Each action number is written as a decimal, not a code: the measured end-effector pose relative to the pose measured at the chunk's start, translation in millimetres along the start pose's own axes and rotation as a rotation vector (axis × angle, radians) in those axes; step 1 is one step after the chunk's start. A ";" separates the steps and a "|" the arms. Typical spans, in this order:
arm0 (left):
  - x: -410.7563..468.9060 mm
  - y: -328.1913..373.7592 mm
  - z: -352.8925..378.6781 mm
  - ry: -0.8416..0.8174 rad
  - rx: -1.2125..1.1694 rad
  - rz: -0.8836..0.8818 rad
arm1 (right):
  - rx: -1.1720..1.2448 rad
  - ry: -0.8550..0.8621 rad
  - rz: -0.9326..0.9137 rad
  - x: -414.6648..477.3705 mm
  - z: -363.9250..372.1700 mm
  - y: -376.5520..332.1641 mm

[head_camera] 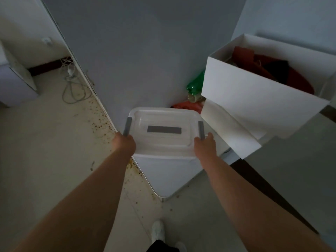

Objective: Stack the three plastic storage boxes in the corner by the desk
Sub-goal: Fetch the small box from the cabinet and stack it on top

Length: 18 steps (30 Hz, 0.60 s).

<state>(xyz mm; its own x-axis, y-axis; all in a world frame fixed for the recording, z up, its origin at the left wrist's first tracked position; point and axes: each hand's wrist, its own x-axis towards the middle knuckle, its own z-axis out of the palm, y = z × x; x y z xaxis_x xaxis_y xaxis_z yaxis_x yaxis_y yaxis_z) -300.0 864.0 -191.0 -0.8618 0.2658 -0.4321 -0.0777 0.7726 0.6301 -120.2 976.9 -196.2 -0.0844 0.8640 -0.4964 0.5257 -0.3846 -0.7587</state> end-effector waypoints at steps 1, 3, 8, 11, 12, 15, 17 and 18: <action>4.9 0.6 1.4 -0.004 0.009 0.000 | -0.002 -0.006 0.015 3.1 1.5 0.3; 14.7 0.5 5.5 -0.025 0.025 0.005 | -0.014 -0.007 0.027 9.4 5.1 3.0; 28.6 0.2 14.0 -0.051 0.029 -0.013 | -0.013 0.011 0.040 21.9 11.1 7.9; 29.2 -1.5 15.6 -0.063 0.011 -0.040 | 0.012 0.035 0.054 26.2 12.6 7.6; 28.6 -2.9 15.6 -0.061 0.009 -0.049 | 0.021 0.038 0.053 26.7 13.4 7.8; 26.3 -7.1 15.2 -0.041 0.016 -0.078 | 0.024 0.046 0.041 27.6 15.2 6.4; 24.1 -11.5 13.9 -0.030 0.011 -0.096 | 0.016 0.040 0.022 26.4 16.0 3.9; 21.6 -13.0 12.2 -0.026 0.007 -0.105 | 0.012 0.038 0.013 25.5 16.3 2.3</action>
<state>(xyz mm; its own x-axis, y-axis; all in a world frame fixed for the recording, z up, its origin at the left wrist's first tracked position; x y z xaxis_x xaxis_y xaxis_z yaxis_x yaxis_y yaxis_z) -311.5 866.7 -216.4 -0.8358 0.1980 -0.5121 -0.1630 0.8012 0.5758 -135.0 992.8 -217.5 -0.0455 0.8702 -0.4905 0.5167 -0.3997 -0.7571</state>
